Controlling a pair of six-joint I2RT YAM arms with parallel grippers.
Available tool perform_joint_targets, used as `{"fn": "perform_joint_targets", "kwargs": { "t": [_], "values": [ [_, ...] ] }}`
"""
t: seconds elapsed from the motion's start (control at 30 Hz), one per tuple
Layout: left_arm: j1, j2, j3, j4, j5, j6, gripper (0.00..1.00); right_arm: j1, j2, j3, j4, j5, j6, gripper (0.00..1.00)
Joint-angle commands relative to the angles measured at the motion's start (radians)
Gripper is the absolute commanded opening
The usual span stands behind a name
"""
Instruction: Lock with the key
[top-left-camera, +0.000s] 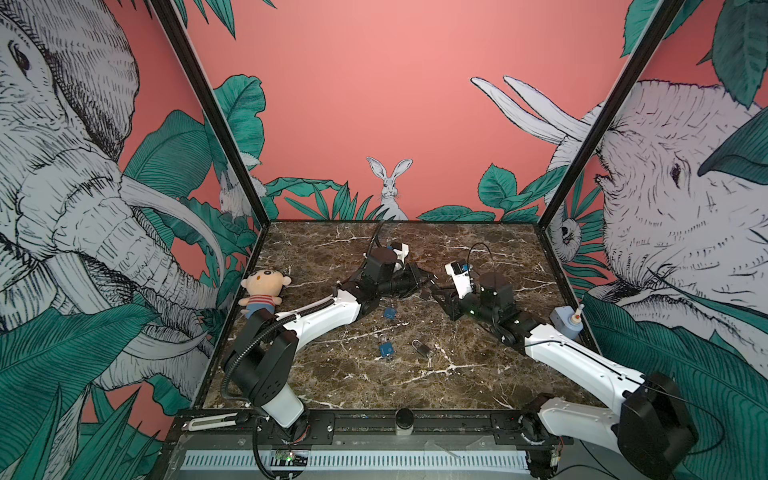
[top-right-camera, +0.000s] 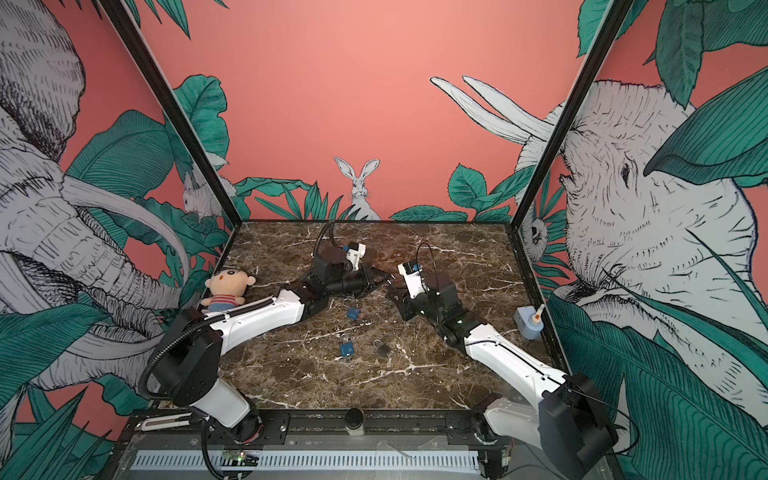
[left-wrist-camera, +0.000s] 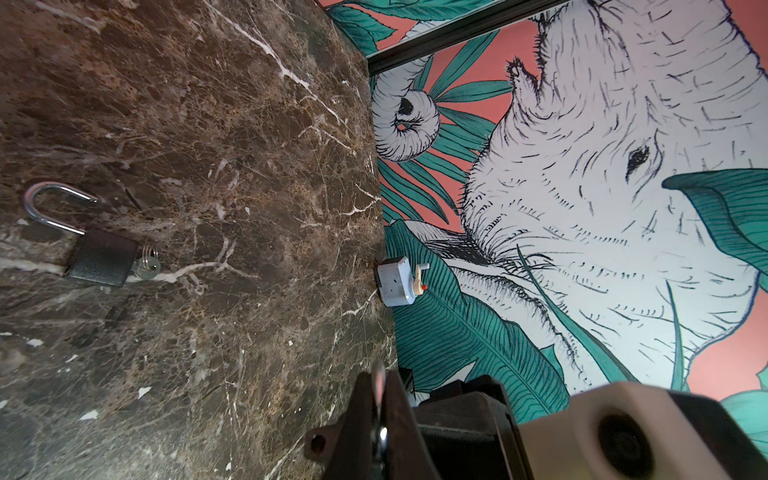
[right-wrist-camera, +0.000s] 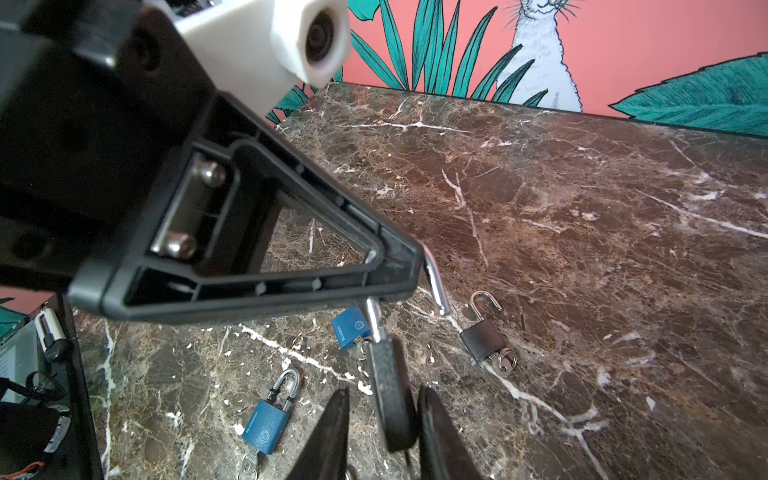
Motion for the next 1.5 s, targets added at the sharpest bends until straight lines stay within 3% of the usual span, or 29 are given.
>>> {"fn": "perform_joint_targets", "kwargs": {
  "t": [0.0,0.33,0.4,0.53,1.13,1.17,1.27,1.47],
  "values": [
    [-0.004,-0.057,0.012,0.056,0.007,-0.021,0.0,0.003,0.01,0.037,0.026,0.01,-0.012,0.24],
    [-0.005,-0.057,0.002,0.082,0.012,-0.042,0.0,0.002,0.025,0.044,0.044,0.016,-0.007,0.23],
    [-0.005,-0.057,0.003,0.086,0.012,-0.045,0.0,0.002,0.028,0.047,0.046,0.017,-0.005,0.19],
    [-0.004,-0.057,0.0,0.09,0.012,-0.046,0.0,0.002,0.03,0.051,0.046,0.018,0.003,0.0],
    [0.001,-0.102,-0.008,0.034,-0.043,0.02,0.0,0.002,-0.039,0.071,-0.062,0.008,0.013,0.0],
    [0.004,-0.104,-0.006,0.021,-0.044,0.029,0.02,0.002,-0.04,0.074,-0.069,0.005,0.014,0.0],
    [0.019,-0.126,-0.004,-0.015,-0.057,0.071,0.29,0.002,-0.035,0.095,-0.122,-0.019,0.011,0.0],
    [0.117,-0.232,0.005,-0.187,-0.121,0.294,0.43,0.002,-0.037,0.153,-0.28,-0.089,-0.011,0.0]
  ]
}}
